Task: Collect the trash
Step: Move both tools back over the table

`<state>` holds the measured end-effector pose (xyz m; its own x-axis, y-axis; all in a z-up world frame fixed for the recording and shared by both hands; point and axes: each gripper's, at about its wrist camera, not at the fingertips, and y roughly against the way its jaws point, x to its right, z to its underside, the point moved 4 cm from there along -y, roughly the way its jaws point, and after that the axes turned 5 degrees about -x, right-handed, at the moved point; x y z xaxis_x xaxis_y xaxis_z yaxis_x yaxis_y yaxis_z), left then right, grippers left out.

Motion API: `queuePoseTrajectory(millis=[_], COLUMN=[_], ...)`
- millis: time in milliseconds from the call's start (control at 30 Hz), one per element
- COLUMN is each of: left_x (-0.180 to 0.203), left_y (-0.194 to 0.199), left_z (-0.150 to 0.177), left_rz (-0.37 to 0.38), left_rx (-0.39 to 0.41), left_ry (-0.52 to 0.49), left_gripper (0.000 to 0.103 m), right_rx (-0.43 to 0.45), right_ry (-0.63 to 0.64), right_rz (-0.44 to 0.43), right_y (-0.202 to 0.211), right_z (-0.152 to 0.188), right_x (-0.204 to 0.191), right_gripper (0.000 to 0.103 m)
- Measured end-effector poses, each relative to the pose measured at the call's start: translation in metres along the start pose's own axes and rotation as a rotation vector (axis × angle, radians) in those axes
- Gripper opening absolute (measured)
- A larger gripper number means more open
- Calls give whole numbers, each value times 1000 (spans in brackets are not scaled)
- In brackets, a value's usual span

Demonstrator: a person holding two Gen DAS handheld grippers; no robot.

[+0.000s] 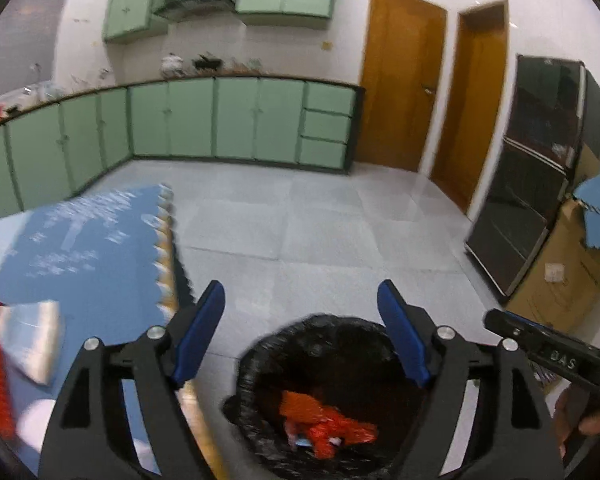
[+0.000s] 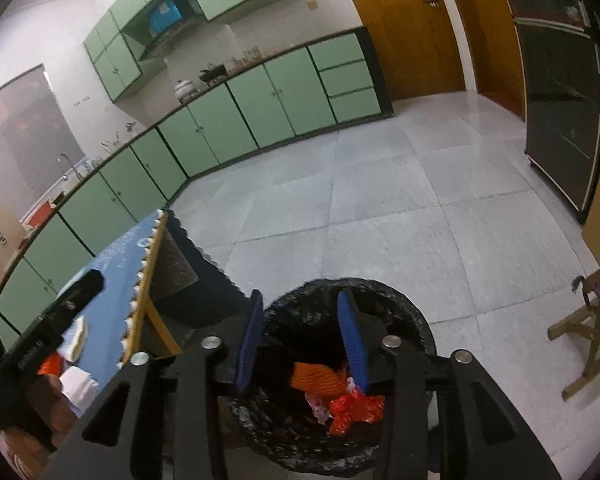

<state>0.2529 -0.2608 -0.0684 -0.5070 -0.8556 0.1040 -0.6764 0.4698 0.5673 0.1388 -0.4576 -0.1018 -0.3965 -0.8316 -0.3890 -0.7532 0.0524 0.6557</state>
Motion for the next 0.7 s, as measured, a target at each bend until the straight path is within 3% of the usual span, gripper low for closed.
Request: queuePoseTrajectory(millis=[167, 267, 367, 700], left_x=[-33, -54, -88, -185], left_y=[58, 82, 108, 170], left_z=[1, 10, 24, 60], left_rz=[-133, -193, -259, -490], left_rx=[110, 126, 128, 112], left_ry=[14, 18, 66, 140], left_gripper=[86, 87, 91, 94], right_rx=[59, 100, 121, 33], right_ry=[54, 121, 178, 334], right_rz=[-54, -68, -109, -248], right_y=[18, 26, 28, 3], right_z=[1, 7, 16, 72], right_x=[-40, -72, -109, -220], right_gripper=[68, 86, 94, 95])
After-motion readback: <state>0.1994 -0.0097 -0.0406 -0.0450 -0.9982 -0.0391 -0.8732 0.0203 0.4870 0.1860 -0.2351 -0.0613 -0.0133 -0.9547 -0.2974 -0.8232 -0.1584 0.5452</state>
